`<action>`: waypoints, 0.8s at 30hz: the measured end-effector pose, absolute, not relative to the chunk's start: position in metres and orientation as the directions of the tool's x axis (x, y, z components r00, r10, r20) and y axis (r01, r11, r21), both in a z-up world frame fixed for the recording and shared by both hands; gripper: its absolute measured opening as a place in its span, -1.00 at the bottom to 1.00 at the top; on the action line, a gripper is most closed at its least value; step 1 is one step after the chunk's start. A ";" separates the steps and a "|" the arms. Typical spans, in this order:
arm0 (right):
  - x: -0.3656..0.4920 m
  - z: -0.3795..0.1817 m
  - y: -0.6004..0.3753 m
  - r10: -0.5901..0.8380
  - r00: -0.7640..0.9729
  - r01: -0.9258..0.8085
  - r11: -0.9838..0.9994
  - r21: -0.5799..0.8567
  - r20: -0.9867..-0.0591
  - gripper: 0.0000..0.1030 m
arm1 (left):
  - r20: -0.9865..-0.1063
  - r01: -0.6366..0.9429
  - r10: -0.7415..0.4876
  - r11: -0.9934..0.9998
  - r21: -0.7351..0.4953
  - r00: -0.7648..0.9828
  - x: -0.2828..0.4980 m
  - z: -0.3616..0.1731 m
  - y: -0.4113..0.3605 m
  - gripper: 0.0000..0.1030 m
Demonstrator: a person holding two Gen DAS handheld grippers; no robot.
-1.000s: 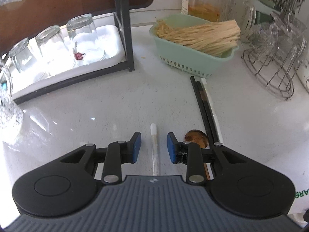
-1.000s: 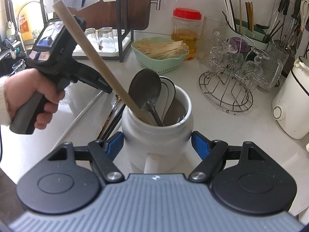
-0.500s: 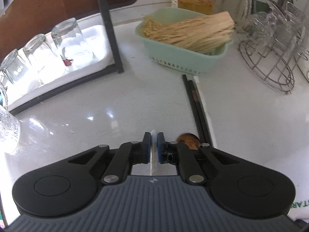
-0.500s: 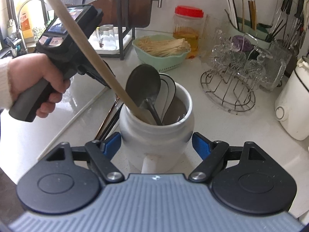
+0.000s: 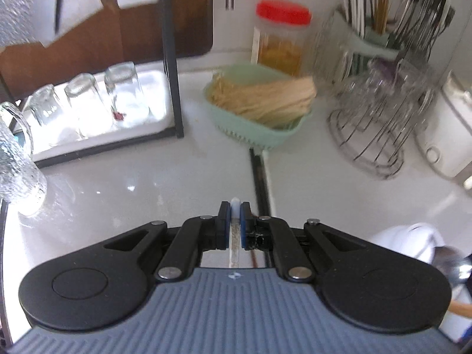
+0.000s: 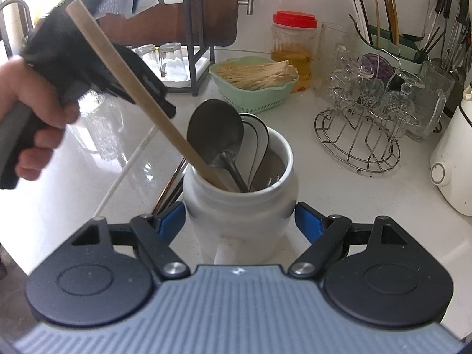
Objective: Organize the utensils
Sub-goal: 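Lift the white stick with the left gripper and lower it into the jar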
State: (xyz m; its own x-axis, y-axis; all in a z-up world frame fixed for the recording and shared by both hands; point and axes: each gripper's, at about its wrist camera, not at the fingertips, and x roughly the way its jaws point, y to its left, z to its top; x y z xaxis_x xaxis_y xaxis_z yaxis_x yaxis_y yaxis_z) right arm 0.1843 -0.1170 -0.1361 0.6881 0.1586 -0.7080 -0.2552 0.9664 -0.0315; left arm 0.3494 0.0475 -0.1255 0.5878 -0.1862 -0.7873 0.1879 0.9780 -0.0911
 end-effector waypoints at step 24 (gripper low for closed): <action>0.186 -0.137 -0.122 0.213 0.692 -0.302 0.953 -0.008 -0.690 0.62 | -0.609 0.245 -0.358 0.933 -0.264 0.708 0.286 -0.002 0.046 -0.86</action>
State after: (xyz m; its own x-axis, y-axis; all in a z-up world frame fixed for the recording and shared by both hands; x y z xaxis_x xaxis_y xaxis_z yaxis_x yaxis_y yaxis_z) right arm 0.1856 -0.1221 -0.1367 0.6918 0.2133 -0.6899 -0.3021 0.9532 -0.0083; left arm 0.2863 0.0462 -0.0015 0.7080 -0.3584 -0.6085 0.2455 0.9328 -0.2638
